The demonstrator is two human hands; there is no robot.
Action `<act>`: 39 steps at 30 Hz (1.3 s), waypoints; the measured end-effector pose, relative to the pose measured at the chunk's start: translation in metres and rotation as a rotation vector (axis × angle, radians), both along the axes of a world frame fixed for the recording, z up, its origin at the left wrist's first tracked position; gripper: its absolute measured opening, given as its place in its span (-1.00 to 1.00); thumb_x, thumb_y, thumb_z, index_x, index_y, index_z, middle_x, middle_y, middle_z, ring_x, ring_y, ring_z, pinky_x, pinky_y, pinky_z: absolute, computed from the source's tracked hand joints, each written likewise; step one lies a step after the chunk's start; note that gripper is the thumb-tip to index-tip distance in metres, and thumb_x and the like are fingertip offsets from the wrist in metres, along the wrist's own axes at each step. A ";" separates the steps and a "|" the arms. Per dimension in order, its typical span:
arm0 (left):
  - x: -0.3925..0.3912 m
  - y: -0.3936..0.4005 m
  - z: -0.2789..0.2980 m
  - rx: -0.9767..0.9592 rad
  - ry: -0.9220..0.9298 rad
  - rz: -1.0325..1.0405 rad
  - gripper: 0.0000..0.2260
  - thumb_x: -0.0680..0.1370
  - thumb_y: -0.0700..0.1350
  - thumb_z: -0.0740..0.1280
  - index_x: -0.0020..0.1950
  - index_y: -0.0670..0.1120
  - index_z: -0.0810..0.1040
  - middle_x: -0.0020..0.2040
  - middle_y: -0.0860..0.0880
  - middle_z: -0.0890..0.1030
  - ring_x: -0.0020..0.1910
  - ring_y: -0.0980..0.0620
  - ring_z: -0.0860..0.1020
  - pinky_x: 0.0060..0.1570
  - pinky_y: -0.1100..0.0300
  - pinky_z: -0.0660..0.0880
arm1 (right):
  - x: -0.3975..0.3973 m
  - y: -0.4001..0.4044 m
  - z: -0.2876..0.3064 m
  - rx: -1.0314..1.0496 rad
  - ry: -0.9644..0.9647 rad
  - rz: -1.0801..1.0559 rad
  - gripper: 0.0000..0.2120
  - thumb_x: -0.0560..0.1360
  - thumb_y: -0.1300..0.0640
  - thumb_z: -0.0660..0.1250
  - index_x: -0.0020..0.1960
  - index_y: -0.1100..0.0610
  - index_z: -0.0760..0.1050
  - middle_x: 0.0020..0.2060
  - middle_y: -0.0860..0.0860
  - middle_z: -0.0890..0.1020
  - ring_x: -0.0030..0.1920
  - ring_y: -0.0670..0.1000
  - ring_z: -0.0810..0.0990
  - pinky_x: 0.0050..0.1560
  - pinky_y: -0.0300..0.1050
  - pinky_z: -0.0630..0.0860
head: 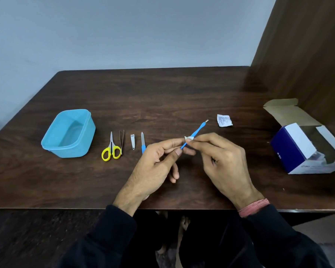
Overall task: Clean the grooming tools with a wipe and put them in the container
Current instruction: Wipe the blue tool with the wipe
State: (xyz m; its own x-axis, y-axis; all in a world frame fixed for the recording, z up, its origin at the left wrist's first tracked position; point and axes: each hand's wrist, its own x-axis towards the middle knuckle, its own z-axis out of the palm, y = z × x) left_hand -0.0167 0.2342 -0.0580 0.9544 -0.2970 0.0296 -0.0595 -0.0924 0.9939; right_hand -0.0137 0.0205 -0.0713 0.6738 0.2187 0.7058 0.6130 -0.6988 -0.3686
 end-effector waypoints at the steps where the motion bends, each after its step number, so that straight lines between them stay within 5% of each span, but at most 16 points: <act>1: 0.000 0.000 0.000 0.000 0.000 0.000 -0.69 0.82 -0.26 0.24 0.45 -0.02 0.67 0.19 -0.01 0.81 -0.41 0.06 0.56 -0.41 0.21 0.56 | -0.001 0.000 0.000 -0.007 -0.008 0.029 -0.72 0.67 0.34 0.38 0.24 0.11 0.79 0.16 -0.07 0.76 0.13 0.00 0.76 0.05 0.02 0.72; 14: 0.001 -0.002 0.001 0.010 0.002 -0.010 -0.68 0.81 -0.23 0.27 0.47 0.08 0.63 0.22 0.02 0.80 -0.35 0.01 0.69 -0.39 0.21 0.63 | 0.000 -0.001 0.003 0.012 0.026 0.019 -0.64 0.62 0.44 0.41 0.22 0.08 0.79 0.15 -0.09 0.75 0.13 0.00 0.75 0.13 0.03 0.69; 21: 0.001 -0.002 0.000 0.012 0.014 0.001 -0.67 0.80 -0.22 0.30 0.56 -0.03 0.59 0.31 0.10 0.78 -0.26 -0.04 0.77 -0.36 0.22 0.65 | 0.000 -0.003 0.002 0.019 0.059 0.115 -0.60 0.58 0.50 0.45 0.19 0.07 0.80 0.16 -0.12 0.76 0.16 -0.05 0.74 0.16 0.02 0.69; 29: 0.000 0.003 0.006 -0.072 0.100 -0.064 -0.60 0.75 -0.33 0.18 0.45 -0.06 0.66 0.30 -0.01 0.78 -0.26 -0.08 0.77 -0.35 0.21 0.63 | -0.001 -0.002 0.001 -0.045 0.014 0.131 -0.67 0.65 0.33 0.35 0.21 0.03 0.80 0.17 -0.14 0.77 0.10 -0.05 0.74 0.12 -0.05 0.68; 35: 0.001 -0.001 0.004 -0.061 0.122 0.030 -0.69 0.83 -0.16 0.20 0.42 -0.11 0.70 0.16 -0.14 0.80 -0.35 -0.13 0.74 -0.44 0.17 0.60 | 0.000 -0.004 -0.003 -0.081 0.023 0.174 -0.63 0.58 0.45 0.45 0.20 0.06 0.80 0.18 -0.13 0.77 0.00 -0.02 0.72 0.00 0.01 0.70; 39: 0.002 -0.003 0.004 -0.005 0.100 0.056 -0.74 0.81 -0.08 0.29 0.21 -0.14 0.76 -0.08 -0.06 0.77 -0.46 -0.04 0.66 -0.55 0.20 0.54 | 0.000 -0.004 -0.005 -0.122 0.005 0.184 -0.64 0.58 0.44 0.46 0.19 0.06 0.80 0.18 -0.13 0.77 -0.05 0.01 0.71 -0.08 0.04 0.70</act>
State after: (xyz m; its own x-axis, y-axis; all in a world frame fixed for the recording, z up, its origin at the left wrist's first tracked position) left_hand -0.0148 0.2310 -0.0542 0.9676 -0.2436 -0.0656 0.0455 -0.0875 0.9951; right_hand -0.0137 0.0166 -0.0761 0.6180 0.4218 0.6635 0.7325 -0.6153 -0.2911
